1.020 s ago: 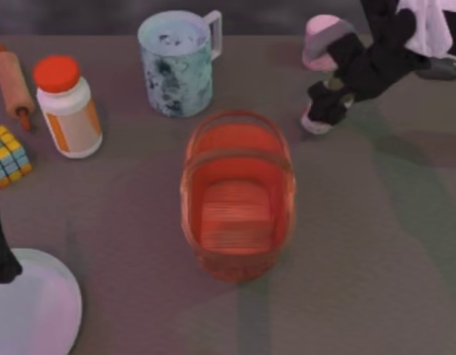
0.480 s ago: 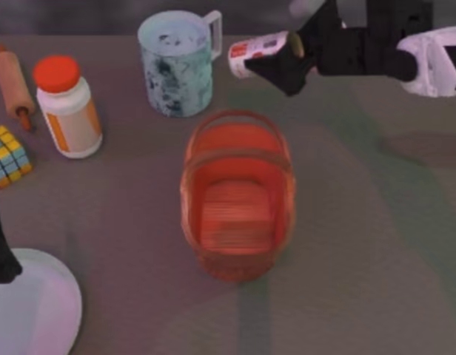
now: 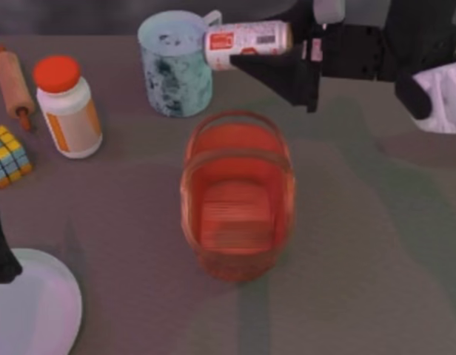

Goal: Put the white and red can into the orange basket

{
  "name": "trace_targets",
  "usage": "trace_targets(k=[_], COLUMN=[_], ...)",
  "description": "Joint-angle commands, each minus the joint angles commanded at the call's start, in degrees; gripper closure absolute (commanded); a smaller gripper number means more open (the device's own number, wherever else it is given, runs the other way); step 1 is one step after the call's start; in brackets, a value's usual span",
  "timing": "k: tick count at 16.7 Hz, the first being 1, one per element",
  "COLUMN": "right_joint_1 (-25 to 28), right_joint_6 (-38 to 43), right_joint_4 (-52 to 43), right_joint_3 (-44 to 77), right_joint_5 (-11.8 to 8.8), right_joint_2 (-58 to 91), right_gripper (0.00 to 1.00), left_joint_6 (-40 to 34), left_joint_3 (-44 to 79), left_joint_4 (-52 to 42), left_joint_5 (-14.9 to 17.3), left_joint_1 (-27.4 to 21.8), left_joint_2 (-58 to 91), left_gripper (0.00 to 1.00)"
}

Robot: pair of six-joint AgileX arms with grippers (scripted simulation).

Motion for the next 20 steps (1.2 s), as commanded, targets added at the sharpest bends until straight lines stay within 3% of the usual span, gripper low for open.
trace_targets(k=[2, 4, 10, 16, 20], right_joint_1=[0.22, 0.30, 0.13, 0.43, 0.55], right_joint_6=[1.06, 1.42, 1.44, 1.23, 1.16], right_joint_4=[3.61, 4.82, 5.66, 19.83, 23.32], right_joint_3=[-1.80, -2.41, -2.42, -5.35, -6.50], right_joint_5=[-1.98, -2.67, -2.78, -2.59, -2.43], right_joint_2=[-1.10, -1.47, -0.31, 10.34, 13.38], right_gripper=[1.00, 1.00, 1.00, 1.00, 1.00], left_joint_6=[0.00, 0.00, 0.00, 0.00, 0.00], left_joint_3=[0.00, 0.00, 0.00, 0.00, 0.00], left_joint_4=[0.00, 0.00, 0.00, 0.00, 0.00], left_joint_5=[0.00, 0.00, 0.00, 0.00, 0.00], left_joint_1=[0.00, 0.00, 0.00, 0.00, 0.00], left_joint_2=[0.00, 0.00, 0.00, 0.00, 0.00], left_gripper=[0.00, 0.00, 0.00, 0.00, 0.00])
